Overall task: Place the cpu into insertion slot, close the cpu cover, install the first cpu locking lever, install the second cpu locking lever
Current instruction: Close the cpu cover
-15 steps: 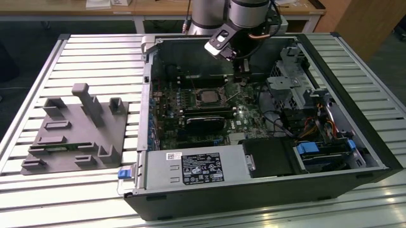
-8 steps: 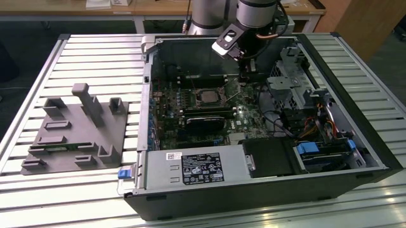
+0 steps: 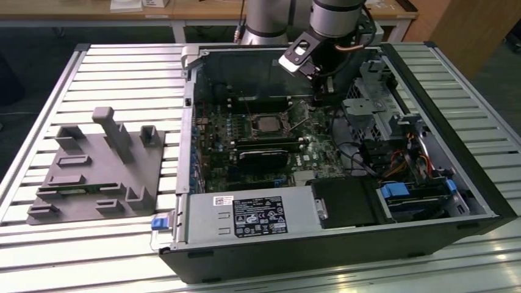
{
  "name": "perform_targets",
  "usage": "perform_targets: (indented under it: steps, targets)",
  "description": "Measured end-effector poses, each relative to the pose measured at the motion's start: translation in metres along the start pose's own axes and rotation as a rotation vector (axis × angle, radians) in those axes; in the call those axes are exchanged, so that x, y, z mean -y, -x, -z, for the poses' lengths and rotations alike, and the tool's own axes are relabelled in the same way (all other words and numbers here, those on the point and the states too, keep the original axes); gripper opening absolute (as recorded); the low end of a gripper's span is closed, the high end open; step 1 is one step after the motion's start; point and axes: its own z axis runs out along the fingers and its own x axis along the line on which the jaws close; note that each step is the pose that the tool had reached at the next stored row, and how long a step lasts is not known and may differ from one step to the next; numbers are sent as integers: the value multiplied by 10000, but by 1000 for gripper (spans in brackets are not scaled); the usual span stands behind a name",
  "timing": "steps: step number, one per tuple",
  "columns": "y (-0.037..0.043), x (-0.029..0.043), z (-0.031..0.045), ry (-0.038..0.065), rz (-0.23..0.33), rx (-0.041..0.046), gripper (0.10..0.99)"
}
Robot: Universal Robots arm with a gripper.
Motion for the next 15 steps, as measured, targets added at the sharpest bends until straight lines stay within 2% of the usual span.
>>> perform_targets:
  steps: [9, 15]
  targets:
    - [2, -31, -143, 1, -4, 0, 106]
    - [2, -31, -155, 0, -2, 1, 106]
